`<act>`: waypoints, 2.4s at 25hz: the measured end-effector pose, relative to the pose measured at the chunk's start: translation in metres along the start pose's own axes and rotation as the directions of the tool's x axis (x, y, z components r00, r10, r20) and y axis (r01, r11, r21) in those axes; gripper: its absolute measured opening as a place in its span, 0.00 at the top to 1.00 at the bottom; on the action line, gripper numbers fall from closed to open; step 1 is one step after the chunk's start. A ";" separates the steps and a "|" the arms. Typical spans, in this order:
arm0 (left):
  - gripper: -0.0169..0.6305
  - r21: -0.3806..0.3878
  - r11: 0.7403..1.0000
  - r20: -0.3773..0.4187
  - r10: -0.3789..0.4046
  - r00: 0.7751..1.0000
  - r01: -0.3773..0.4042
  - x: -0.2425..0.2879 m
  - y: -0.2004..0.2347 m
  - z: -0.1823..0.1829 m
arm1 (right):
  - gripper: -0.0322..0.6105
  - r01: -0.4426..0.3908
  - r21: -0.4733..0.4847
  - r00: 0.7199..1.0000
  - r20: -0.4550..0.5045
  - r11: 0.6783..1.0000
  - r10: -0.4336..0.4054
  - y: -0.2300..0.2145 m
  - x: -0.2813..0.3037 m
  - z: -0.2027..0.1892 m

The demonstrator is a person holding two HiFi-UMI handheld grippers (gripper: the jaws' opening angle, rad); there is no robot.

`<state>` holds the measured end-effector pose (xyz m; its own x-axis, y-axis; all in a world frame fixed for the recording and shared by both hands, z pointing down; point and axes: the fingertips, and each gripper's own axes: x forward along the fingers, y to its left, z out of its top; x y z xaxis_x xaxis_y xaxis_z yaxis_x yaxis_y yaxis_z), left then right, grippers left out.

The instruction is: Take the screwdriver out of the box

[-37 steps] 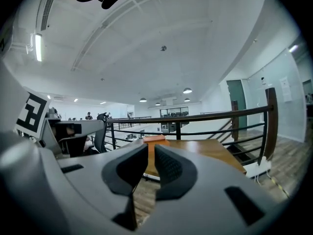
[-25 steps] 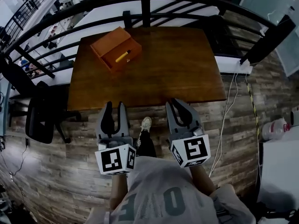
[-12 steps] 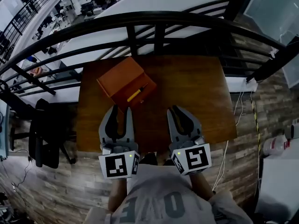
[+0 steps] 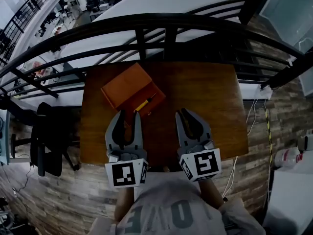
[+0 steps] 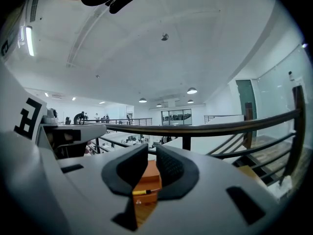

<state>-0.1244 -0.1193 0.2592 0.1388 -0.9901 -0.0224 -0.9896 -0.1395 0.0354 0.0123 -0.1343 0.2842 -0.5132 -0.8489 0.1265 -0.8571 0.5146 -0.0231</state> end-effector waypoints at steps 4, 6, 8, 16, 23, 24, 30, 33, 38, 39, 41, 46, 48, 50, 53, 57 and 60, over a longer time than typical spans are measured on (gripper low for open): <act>0.78 0.001 1.000 -0.014 0.011 1.000 -0.011 0.005 -0.009 -0.003 | 0.87 -0.043 0.002 0.999 0.004 0.999 0.043 0.000 0.008 0.003; 0.78 0.003 1.000 -0.018 0.016 1.000 -0.016 0.008 -0.010 -0.006 | 0.87 -0.059 0.003 0.998 0.013 0.998 0.059 0.000 0.012 0.004; 0.78 0.003 1.000 -0.019 0.022 1.000 -0.022 0.013 -0.013 -0.007 | 0.87 -0.070 0.006 0.997 0.019 0.998 0.070 -0.004 0.016 0.004; 0.78 0.010 0.999 -0.019 0.036 0.999 -0.036 0.024 -0.013 -0.007 | 0.87 -0.088 0.006 0.996 0.015 0.996 0.088 -0.010 0.023 0.007; 0.72 0.130 0.988 -0.152 -0.058 0.987 0.078 0.042 -0.002 -0.030 | 0.87 -0.094 0.021 0.996 0.001 0.995 0.094 -0.010 0.030 0.001; 0.72 0.136 0.985 -0.176 -0.081 0.981 0.106 0.046 0.000 -0.036 | 0.87 -0.094 0.023 0.996 -0.004 0.995 0.094 -0.010 0.032 0.000; 0.72 0.125 0.952 -0.363 -0.218 0.906 0.279 0.079 0.007 -0.088 | 0.87 -0.105 0.026 0.994 -0.040 0.994 0.106 -0.018 0.043 -0.010; 0.72 0.127 0.930 -0.464 -0.251 0.850 0.344 0.091 0.013 -0.119 | 0.87 -0.107 0.040 0.992 -0.061 0.993 0.110 -0.020 0.051 -0.019; 0.72 0.076 0.895 -0.590 -0.315 0.743 0.439 0.101 0.015 -0.166 | 0.87 -0.099 0.072 0.990 -0.097 0.993 0.106 -0.025 0.060 -0.034; 0.72 0.062 0.888 -0.610 -0.327 0.721 0.455 0.102 0.014 -0.175 | 0.87 -0.099 0.084 0.989 -0.103 0.992 0.107 -0.029 0.060 -0.037; 0.72 0.046 0.874 -0.647 -0.342 0.681 0.483 0.106 0.010 -0.191 | 0.87 -0.099 0.105 0.987 -0.117 0.989 0.111 -0.038 0.062 -0.042; 0.72 0.002 0.831 -0.749 -0.367 0.551 0.556 0.108 0.005 -0.232 | 0.87 -0.078 0.111 0.980 -0.176 0.991 0.097 -0.055 0.065 -0.057; 0.72 -0.032 0.820 -0.780 -0.378 0.498 0.572 0.107 0.009 -0.246 | 0.87 -0.073 0.110 0.977 -0.193 0.991 0.093 -0.055 0.069 -0.062; 0.72 -0.040 0.811 -0.809 -0.370 0.457 0.584 0.105 0.016 -0.258 | 0.87 -0.073 0.110 0.974 -0.205 0.991 0.095 -0.051 0.071 -0.065; 0.72 -0.038 0.797 -0.846 -0.347 0.406 0.602 0.101 0.020 -0.272 | 0.87 -0.079 0.105 0.967 -0.234 0.991 0.102 -0.047 0.070 -0.067; 0.72 -0.041 0.790 -0.872 -0.328 0.365 0.612 0.102 0.027 -0.295 | 0.87 -0.091 0.106 0.960 -0.256 0.990 0.116 -0.041 0.075 -0.075; 0.72 -0.062 0.791 -0.894 -0.315 0.318 0.609 0.099 0.033 -0.311 | 0.87 -0.104 0.097 0.954 -0.271 0.990 0.127 -0.036 0.081 -0.080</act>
<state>-0.1314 -0.2275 0.5686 0.3900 -0.2866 0.8751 -0.6954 -0.7146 0.0759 0.0052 -0.2124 0.3749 -0.5862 -0.7121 0.3863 -0.7993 0.5861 -0.1326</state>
